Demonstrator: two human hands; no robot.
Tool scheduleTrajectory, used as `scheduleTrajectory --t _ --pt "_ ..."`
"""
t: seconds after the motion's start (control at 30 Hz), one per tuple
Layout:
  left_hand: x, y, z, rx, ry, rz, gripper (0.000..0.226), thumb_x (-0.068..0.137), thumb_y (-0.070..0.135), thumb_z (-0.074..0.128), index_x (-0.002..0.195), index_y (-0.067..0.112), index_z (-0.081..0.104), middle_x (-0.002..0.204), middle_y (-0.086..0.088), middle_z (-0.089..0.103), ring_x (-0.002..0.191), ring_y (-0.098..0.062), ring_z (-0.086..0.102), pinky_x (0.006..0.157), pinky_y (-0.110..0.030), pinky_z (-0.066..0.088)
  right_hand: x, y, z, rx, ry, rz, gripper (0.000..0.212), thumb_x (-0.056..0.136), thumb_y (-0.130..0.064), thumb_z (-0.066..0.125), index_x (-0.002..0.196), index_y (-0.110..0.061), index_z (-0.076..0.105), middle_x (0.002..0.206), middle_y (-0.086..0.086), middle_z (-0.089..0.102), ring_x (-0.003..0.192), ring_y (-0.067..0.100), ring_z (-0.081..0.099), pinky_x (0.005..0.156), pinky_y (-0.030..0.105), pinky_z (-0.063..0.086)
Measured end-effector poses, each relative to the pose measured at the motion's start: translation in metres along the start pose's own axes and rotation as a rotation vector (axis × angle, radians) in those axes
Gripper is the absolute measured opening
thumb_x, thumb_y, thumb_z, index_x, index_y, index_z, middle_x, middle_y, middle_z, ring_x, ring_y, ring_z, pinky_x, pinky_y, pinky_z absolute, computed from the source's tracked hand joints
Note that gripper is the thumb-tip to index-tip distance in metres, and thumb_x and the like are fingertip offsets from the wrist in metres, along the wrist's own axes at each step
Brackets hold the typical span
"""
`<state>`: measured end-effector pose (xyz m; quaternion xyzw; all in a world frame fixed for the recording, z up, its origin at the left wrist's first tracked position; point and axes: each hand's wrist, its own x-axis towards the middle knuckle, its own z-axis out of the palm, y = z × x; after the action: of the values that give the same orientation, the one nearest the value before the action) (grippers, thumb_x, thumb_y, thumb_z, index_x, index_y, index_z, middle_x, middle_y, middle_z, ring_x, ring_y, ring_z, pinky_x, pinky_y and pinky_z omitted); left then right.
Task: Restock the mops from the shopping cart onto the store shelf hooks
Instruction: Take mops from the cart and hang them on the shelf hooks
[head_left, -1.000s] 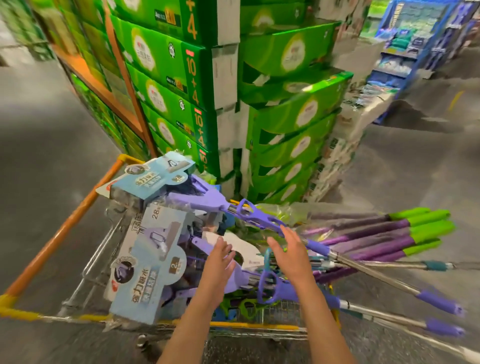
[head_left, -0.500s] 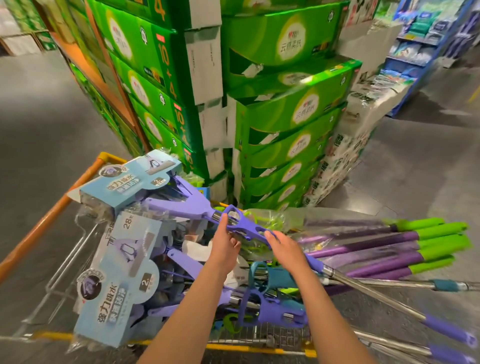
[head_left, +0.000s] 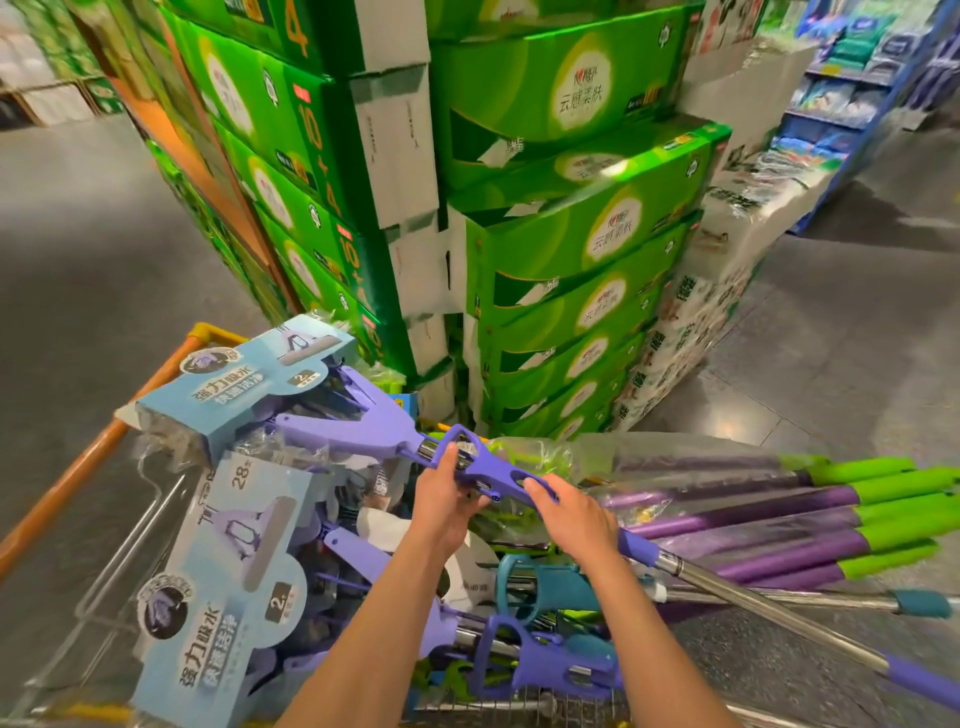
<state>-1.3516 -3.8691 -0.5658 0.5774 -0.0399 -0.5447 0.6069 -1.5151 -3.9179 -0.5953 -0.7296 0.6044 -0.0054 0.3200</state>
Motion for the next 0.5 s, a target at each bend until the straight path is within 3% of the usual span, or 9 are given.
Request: scheduleTrajectory --t 0.1,0.3,0.43,0.5 --pt "0.000 0.006 0.003 0.013 -0.006 0.027 0.024 0.107 0.031 0.047 0.103 0.013 0.063 0.081 -0.007 0.071 0.075 -0.023 0.066 0.069 -0.040 0.054 -0.003 -0.006 -0.011 -0.017 0.062 -0.024 0.047 0.099 -0.067 0.028 0.110 -0.030 0.056 0.111 0.006 0.070 0.107 0.032 0.063 0.078 0.036 0.036" --pt "-0.009 0.021 0.009 0.031 -0.045 0.084 0.030 0.107 0.033 0.046 0.106 0.007 0.061 0.089 -0.016 0.065 0.076 -0.026 0.064 0.060 -0.037 0.058 -0.012 -0.019 -0.031 -0.030 0.133 -0.035 0.048 0.100 -0.066 0.030 0.108 -0.028 0.059 0.102 0.005 0.070 0.100 0.031 0.064 0.074 0.034 0.035" --pt "-0.017 0.037 0.011 0.019 -0.079 0.140 0.026 0.107 0.032 0.045 0.104 0.010 0.060 0.075 -0.005 0.068 0.067 -0.018 0.067 0.060 -0.035 0.055 -0.017 -0.031 -0.042 -0.021 0.190 -0.076 0.049 0.098 -0.068 0.028 0.112 -0.033 0.059 0.101 0.002 0.071 0.100 0.030 0.066 0.076 0.034 0.039" --pt "-0.022 0.044 0.012 -0.002 -0.083 0.163 0.024 0.107 0.032 0.046 0.105 0.013 0.060 0.077 -0.004 0.069 0.070 -0.018 0.068 0.068 -0.040 0.056 -0.022 -0.037 -0.049 -0.023 0.220 -0.099 0.048 0.099 -0.068 0.029 0.114 -0.033 0.058 0.102 0.002 0.072 0.100 0.030 0.066 0.075 0.034 0.039"
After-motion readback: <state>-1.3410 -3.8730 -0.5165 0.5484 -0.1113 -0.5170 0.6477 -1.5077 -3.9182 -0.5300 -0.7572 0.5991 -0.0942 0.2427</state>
